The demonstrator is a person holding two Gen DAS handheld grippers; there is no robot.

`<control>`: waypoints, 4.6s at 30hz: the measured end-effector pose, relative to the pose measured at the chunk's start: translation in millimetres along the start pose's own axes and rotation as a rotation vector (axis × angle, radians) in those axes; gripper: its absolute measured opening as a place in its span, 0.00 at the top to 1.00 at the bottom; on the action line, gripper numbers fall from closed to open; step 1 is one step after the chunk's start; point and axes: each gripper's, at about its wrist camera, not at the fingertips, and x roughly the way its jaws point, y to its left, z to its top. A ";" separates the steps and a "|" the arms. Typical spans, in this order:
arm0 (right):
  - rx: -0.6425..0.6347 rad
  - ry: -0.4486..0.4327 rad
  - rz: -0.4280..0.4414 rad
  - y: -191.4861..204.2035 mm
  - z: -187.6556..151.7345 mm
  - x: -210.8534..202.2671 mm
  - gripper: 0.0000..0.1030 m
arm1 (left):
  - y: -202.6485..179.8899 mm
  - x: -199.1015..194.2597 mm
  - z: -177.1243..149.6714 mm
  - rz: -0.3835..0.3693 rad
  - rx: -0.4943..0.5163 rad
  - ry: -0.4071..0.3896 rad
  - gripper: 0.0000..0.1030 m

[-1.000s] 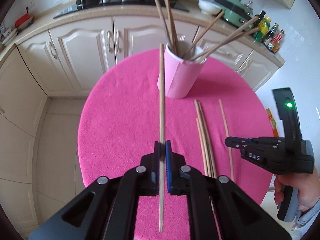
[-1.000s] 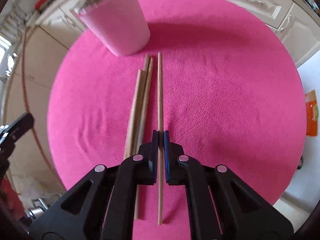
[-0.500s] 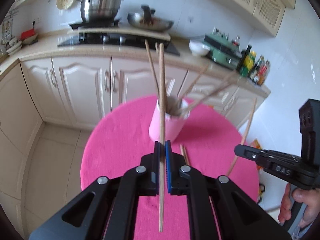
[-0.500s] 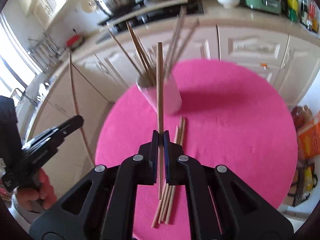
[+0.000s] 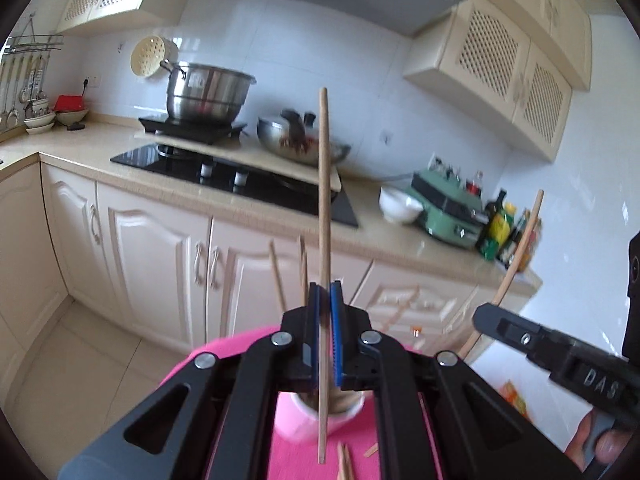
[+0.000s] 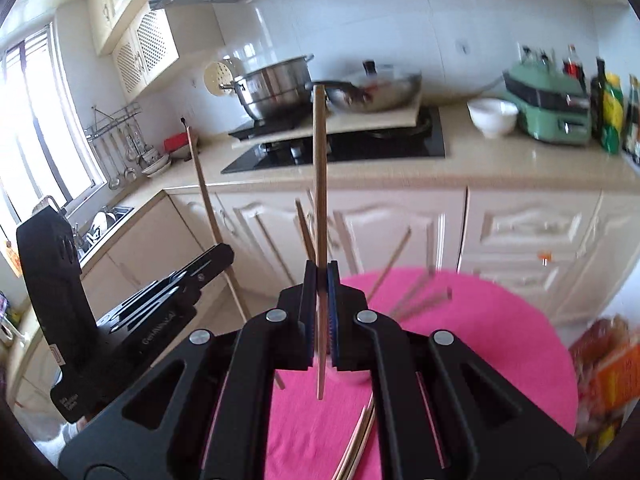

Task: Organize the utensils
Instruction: 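Carry both held chopsticks over the pink cup and release them inside, then move both open tools back over the remaining chopsticks on the table, then lower the left tool to grasp a chopstick while the right tool grasps another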

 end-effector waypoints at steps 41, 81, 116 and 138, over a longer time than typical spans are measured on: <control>-0.075 0.096 -0.110 -5.3 -66.3 63.3 0.94 | -0.1 36.0 -67.6 0.048 0.007 0.162 0.93; 0.143 0.277 -0.297 -42.8 -169.7 -49.4 0.77 | -23.2 13.0 -206.4 0.067 0.161 0.843 0.49; 0.144 0.447 -0.190 -72.3 -184.2 7.4 0.57 | -43.7 71.6 -218.3 0.286 0.279 1.007 0.59; 0.130 0.697 -0.088 -50.1 -191.4 80.3 0.81 | 21.7 44.1 -185.0 0.214 -0.007 0.948 0.95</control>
